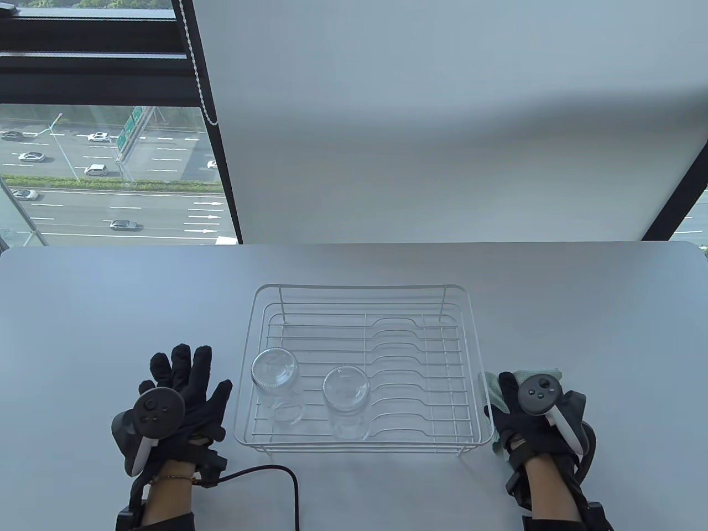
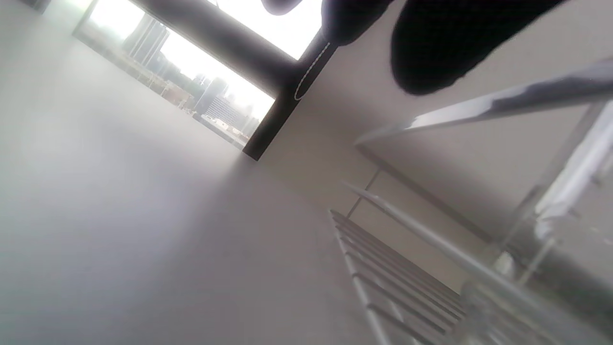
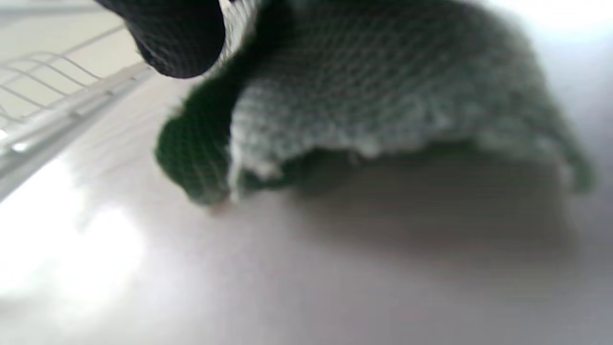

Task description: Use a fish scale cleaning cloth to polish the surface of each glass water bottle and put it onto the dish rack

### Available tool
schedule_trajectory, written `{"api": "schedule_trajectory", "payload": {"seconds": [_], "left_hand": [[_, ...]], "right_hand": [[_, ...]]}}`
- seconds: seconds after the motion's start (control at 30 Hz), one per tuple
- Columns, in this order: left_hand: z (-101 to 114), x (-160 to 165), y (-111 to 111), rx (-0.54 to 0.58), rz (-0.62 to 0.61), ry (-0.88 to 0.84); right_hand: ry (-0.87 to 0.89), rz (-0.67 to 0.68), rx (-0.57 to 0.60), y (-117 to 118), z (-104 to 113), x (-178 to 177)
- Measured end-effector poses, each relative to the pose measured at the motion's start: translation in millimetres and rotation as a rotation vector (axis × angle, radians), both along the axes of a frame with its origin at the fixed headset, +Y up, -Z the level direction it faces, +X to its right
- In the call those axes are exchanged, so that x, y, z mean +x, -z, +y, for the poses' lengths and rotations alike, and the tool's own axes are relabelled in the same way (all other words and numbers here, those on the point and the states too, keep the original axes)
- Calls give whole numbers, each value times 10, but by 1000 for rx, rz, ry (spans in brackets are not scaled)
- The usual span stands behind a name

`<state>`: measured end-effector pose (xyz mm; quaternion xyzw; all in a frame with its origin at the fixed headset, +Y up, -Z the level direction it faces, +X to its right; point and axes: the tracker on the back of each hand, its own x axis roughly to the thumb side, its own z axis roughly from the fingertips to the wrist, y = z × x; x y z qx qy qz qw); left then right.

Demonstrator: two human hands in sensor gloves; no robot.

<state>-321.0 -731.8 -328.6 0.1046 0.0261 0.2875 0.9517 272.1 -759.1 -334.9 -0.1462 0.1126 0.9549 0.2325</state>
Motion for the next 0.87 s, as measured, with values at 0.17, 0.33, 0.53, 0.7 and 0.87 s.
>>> {"api": "schedule_trajectory", "payload": {"seconds": [0.17,0.33,0.53,0.7,0.87], "left_hand": [[111,37,-48,41,-10,5],[149,118,-68,25,-50,53],[125,174,-83,8,-69,43],[100,244,-77,-8,-90,70],[60,226,-64,-29,-92,27]], "right_hand": [[-12,-8,274,-210,414,-47],[9,241,131,-210,425,-197],[30,230,157,-208,375,-189],[49,227,149,-207,352,-191],[69,221,149,-208,334,-192]]}}
